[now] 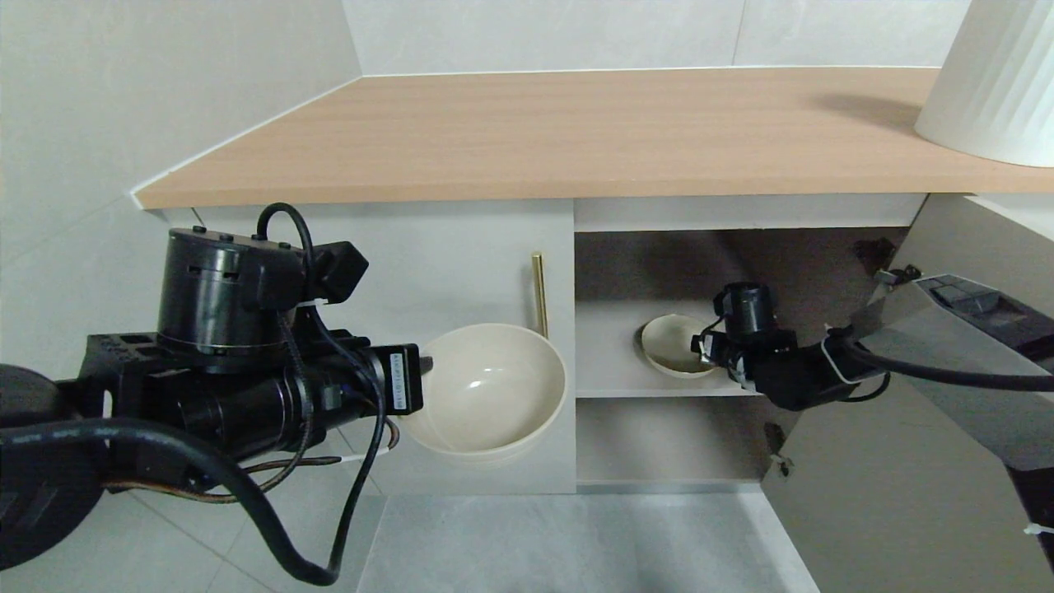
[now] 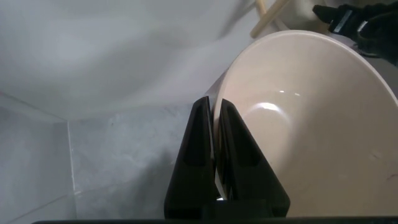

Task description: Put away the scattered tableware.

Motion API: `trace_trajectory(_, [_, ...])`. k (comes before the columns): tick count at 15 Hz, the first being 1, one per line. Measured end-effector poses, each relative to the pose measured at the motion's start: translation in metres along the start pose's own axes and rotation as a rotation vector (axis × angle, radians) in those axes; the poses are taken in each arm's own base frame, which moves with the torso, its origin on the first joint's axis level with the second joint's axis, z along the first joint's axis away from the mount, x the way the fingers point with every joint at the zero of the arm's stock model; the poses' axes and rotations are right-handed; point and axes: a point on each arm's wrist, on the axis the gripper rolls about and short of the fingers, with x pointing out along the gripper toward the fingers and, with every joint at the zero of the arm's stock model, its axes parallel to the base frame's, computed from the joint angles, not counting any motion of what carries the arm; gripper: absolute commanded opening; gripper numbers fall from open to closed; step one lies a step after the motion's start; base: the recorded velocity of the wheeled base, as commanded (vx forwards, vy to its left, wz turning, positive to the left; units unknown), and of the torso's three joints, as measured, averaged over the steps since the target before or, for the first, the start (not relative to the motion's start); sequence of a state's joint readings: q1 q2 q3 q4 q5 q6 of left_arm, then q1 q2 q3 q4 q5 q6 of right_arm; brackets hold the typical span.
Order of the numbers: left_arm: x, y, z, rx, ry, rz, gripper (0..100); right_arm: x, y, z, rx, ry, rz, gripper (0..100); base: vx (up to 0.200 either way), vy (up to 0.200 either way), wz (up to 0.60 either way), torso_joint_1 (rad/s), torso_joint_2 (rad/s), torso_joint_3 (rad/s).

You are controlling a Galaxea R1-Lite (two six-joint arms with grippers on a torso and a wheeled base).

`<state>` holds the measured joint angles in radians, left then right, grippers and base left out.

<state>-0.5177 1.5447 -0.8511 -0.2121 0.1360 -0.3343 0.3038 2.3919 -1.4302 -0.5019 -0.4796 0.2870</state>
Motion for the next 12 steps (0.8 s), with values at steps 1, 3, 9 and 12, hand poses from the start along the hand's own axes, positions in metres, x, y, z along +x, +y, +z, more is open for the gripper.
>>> trace_trajectory(1, [0.002,-0.003,0.001,0.006,-0.002,-0.006,0,-0.012,0.000,0.003,-0.002,0.005,0.015,100,0.000,0.000,0.00,0.000,0.00,0.000])
trace_trajectory(3, [0.006,-0.007,0.006,0.021,-0.011,-0.015,0,-0.046,0.000,0.014,-0.011,0.011,0.065,100,0.000,0.000,0.00,0.000,0.00,0.000])
trace_trajectory(9, [0.025,-0.029,-0.005,0.104,0.038,-0.049,0,-0.169,-0.002,0.040,-0.101,0.099,0.240,100,0.000,0.000,0.00,0.000,0.00,0.000])
trace_trajectory(12, [0.041,-0.042,-0.020,0.149,0.060,-0.018,0,-0.229,0.005,0.043,-0.150,0.172,0.372,100,0.000,0.000,0.00,0.000,0.00,0.000])
